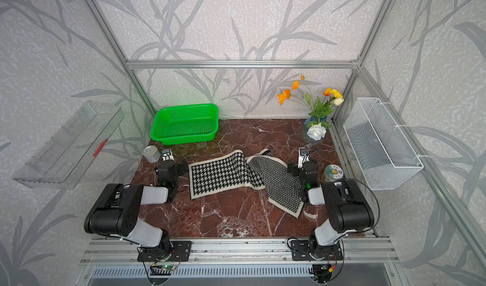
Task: Roll up the scarf and place it into the basket
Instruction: Flatten out the scarf at the center of the board.
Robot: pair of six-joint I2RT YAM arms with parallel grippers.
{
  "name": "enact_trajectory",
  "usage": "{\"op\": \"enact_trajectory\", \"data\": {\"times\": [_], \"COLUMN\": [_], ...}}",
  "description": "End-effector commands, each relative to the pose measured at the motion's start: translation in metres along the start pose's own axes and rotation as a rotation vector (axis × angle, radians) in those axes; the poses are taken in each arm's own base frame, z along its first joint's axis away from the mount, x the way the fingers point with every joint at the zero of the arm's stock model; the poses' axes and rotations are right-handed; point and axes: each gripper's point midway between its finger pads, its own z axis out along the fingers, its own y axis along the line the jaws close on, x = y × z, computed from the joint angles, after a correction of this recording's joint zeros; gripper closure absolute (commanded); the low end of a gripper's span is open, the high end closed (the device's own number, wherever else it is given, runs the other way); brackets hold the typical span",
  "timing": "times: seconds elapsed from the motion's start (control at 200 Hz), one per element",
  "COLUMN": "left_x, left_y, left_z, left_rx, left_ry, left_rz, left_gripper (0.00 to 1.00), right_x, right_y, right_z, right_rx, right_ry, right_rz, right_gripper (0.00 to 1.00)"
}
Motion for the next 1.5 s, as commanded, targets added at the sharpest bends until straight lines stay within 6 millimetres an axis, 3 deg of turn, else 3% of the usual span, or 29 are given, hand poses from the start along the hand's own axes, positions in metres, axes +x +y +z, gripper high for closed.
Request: {"op": "enact_trajectory", "data": {"times": [0.0, 0.19, 0.285, 0.385, 0.57, 0.73, 0.775, 0.855, 0.95, 1.085, 1.275, 1.495], "left_x": [-0.015, -0.016, -0.016, -0.03, -0.044, -0.047, -0.045, -0.041, -0.04, -0.029, 0.0, 0.046], "left_y": [-0.001, -0.001, -0.016, -0.018, -0.01, -0.033, -0.04, -0.047, -0.059, -0.071, -0.068, -0.07], "left_z": [0.001, 0.001, 0.0, 0.002, 0.008, 0.002, -0.001, -0.007, -0.018, -0.033, -0.051, -0.071], "left_rx": [0.007, 0.008, 0.095, 0.091, -0.005, 0.083, 0.1, 0.084, 0.077, 0.088, 0.048, 0.039], "left_ry": [-0.032, -0.033, -0.009, -0.021, 0.22, 0.342, 0.382, 0.451, 0.523, 0.622, 0.706, 0.832], "left_rz": [-0.016, -0.017, 0.024, 0.041, 0.09, -0.024, -0.062, -0.093, -0.124, -0.206, -0.32, -0.359], "left_gripper": [0.0, 0.0, 0.0, 0.0, 0.0, 0.01, 0.0, 0.0, 0.0, 0.0, 0.0, 0.01], "right_x": [-0.009, -0.009, -0.011, -0.016, -0.02, -0.021, -0.032, -0.049, -0.067, -0.085, -0.086, -0.036], "right_y": [0.0, 0.0, -0.004, 0.004, 0.006, 0.006, 0.004, 0.026, 0.037, 0.066, 0.06, 0.05], "right_z": [0.002, 0.003, 0.001, -0.006, -0.016, -0.021, -0.029, -0.042, -0.05, -0.076, -0.112, -0.13], "right_rx": [0.0, 0.0, 0.067, 0.07, 0.078, 0.082, 0.144, 0.105, 0.113, 0.023, -0.061, -0.055], "right_ry": [-0.028, -0.028, -0.028, -0.046, -0.105, -0.128, -0.153, -0.163, -0.184, -0.151, 0.011, 0.292], "right_rz": [0.001, 0.0, -0.017, -0.059, -0.075, -0.076, -0.101, -0.196, -0.235, -0.253, -0.041, 0.023], "right_gripper": [0.01, 0.01, 0.01, 0.01, 0.01, 0.01, 0.01, 0.01, 0.01, 0.01, 0.01, 0.01]}}
